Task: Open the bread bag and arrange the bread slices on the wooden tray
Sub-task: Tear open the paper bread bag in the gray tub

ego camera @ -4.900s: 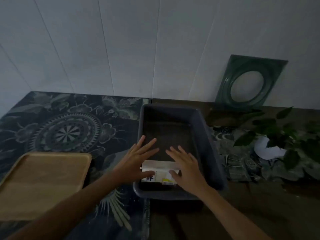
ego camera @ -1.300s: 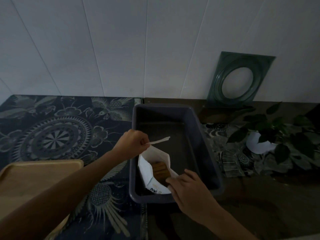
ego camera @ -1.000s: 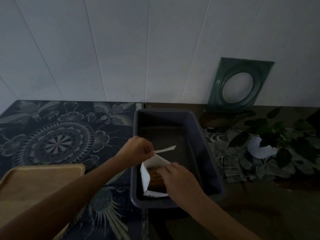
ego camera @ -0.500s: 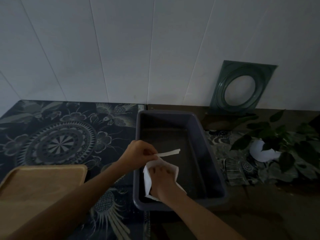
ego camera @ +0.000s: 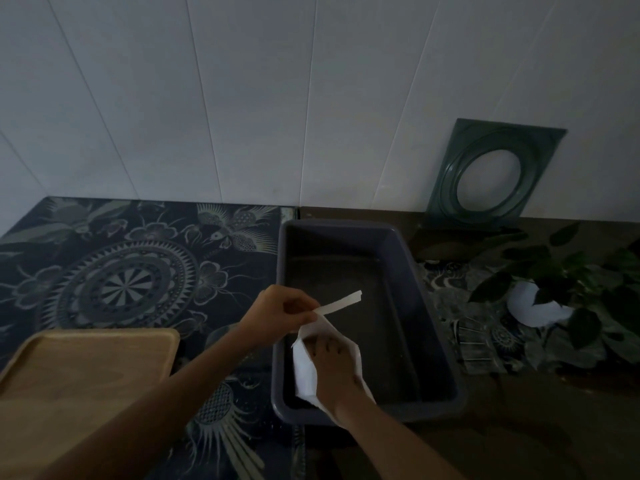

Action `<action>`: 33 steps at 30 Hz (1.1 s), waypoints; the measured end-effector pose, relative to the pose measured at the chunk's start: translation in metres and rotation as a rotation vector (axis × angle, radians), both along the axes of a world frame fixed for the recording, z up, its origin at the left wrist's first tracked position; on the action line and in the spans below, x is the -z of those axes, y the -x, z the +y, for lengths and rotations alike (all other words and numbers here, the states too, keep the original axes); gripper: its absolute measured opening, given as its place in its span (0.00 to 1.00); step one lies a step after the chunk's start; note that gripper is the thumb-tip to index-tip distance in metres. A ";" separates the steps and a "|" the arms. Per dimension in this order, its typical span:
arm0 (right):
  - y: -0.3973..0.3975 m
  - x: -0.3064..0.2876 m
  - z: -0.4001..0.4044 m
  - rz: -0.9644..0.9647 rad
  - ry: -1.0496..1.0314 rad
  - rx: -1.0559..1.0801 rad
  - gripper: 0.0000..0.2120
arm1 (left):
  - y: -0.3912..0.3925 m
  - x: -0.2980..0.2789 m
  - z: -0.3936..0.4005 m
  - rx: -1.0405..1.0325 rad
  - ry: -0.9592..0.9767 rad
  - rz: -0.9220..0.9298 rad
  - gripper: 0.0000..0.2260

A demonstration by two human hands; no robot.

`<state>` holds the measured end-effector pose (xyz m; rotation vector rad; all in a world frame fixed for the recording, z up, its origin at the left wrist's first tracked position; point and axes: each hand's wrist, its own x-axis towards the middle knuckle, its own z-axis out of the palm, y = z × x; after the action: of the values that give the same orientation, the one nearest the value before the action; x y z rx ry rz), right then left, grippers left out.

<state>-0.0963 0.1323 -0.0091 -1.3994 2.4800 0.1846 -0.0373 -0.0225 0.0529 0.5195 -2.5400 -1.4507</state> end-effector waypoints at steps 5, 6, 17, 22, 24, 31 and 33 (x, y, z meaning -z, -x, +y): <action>0.002 -0.010 0.002 -0.058 0.233 -0.016 0.14 | 0.001 -0.001 -0.002 -0.042 -0.048 -0.006 0.10; 0.003 -0.010 0.003 -0.057 0.237 -0.022 0.16 | 0.002 -0.001 -0.002 -0.050 -0.058 0.004 0.11; 0.017 -0.032 0.002 0.162 0.128 -0.114 0.17 | 0.005 0.010 0.000 -0.136 -0.068 0.105 0.09; 0.027 -0.050 0.014 0.211 0.201 -0.106 0.21 | 0.008 0.011 0.000 -0.167 -0.073 0.097 0.09; 0.031 -0.060 0.017 0.203 0.215 -0.131 0.22 | 0.010 0.009 -0.001 -0.162 -0.069 0.095 0.09; 0.041 -0.096 0.023 0.111 0.243 -0.123 0.29 | 0.018 0.005 -0.001 -0.118 -0.027 0.078 0.10; 0.043 -0.106 0.026 0.095 0.281 -0.121 0.25 | 0.019 0.004 -0.003 -0.112 -0.031 0.060 0.09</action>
<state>-0.1398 0.1579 0.0967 -1.6906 2.5766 -0.0787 -0.0561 -0.0257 0.0485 0.6040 -2.4050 -1.4466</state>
